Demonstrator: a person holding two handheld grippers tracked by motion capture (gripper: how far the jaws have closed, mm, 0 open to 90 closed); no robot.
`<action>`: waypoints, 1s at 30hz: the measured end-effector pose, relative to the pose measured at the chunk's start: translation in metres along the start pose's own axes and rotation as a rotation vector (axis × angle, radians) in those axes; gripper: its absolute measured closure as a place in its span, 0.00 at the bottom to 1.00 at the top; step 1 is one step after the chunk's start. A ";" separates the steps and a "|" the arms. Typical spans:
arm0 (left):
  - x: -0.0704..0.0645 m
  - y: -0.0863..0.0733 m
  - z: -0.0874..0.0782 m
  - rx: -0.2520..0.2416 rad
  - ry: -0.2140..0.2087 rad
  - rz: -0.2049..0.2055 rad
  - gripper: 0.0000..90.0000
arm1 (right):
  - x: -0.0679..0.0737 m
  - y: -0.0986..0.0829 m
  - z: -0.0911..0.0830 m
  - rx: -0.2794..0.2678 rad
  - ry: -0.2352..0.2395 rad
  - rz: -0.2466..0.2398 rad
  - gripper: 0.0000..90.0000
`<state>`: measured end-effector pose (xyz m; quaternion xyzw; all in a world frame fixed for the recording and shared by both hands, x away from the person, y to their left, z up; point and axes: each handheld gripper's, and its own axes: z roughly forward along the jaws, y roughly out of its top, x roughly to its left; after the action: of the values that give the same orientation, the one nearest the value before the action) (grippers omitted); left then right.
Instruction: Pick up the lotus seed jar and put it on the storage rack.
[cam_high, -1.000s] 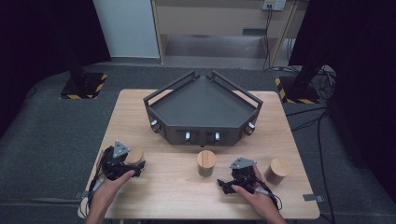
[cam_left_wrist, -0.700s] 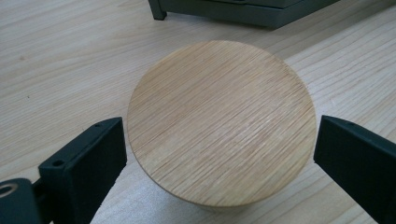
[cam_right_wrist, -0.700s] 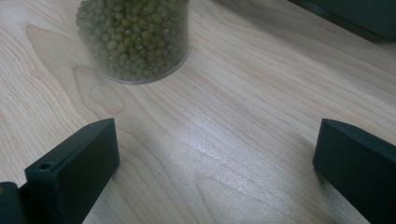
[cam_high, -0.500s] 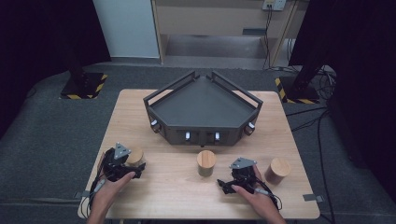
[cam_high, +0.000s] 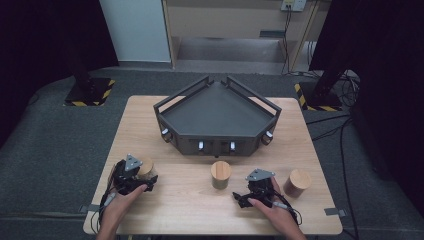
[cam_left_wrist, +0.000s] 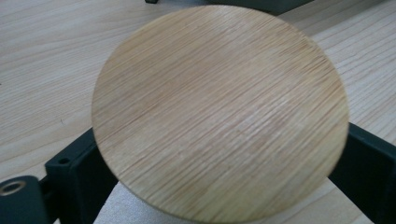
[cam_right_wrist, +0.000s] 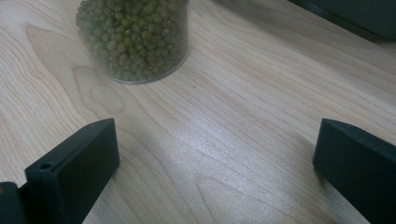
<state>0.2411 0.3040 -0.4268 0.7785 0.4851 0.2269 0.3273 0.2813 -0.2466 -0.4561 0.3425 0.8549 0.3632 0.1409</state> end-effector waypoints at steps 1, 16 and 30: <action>0.000 -0.001 0.000 -0.002 0.001 -0.005 0.06 | 0.000 0.000 0.000 0.000 0.000 0.000 0.01; 0.004 -0.012 0.004 -0.032 -0.014 -0.029 0.27 | 0.000 0.000 0.000 0.000 0.000 0.000 0.01; -0.004 0.001 -0.007 -0.021 -0.021 0.034 0.27 | 0.000 0.000 0.000 0.000 0.000 0.000 0.01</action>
<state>0.2352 0.3021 -0.4208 0.7855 0.4660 0.2293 0.3365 0.2813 -0.2466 -0.4561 0.3426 0.8549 0.3632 0.1410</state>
